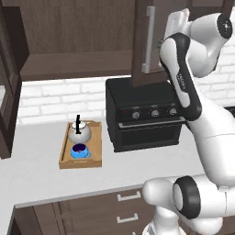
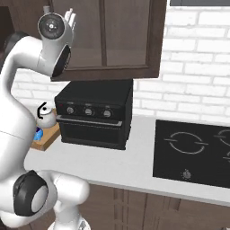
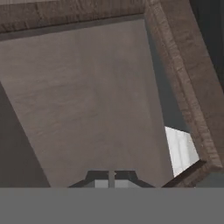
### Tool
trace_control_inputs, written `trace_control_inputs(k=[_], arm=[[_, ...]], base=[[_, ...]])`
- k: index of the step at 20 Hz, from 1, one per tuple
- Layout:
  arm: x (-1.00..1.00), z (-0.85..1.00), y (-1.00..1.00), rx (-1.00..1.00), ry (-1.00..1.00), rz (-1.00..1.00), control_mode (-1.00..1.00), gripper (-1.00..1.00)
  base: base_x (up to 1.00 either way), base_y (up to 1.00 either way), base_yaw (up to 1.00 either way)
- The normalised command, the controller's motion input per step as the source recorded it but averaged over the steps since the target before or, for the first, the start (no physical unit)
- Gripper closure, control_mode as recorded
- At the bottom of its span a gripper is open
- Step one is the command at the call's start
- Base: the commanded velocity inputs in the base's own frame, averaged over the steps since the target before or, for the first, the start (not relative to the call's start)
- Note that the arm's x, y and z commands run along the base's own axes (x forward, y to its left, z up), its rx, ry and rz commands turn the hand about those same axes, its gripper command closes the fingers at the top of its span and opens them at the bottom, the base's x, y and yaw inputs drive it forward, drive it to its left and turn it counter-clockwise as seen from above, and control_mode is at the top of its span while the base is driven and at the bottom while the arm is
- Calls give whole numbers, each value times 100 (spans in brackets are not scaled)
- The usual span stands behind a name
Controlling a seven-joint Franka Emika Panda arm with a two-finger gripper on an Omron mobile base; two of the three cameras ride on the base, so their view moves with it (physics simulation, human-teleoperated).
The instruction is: Pick the kettle from the counter and place it on the tray. Then pick the mug from the cabinet and place it on the tray. Then close the cabinet doors.
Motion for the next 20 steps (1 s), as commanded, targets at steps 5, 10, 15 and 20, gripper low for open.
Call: trace_control_inputs(k=[5,10,15,20], arm=[[100,-36,0,0,13,-16,-100,100],[100,-51,0,0,1,-8,-100,100],[100,-61,0,0,0,-6,-100,100],[96,-48,-3,0,0,0,-100,100]], base=[[0,0,0],[0,0,0],[0,0,0],[0,0,0]])
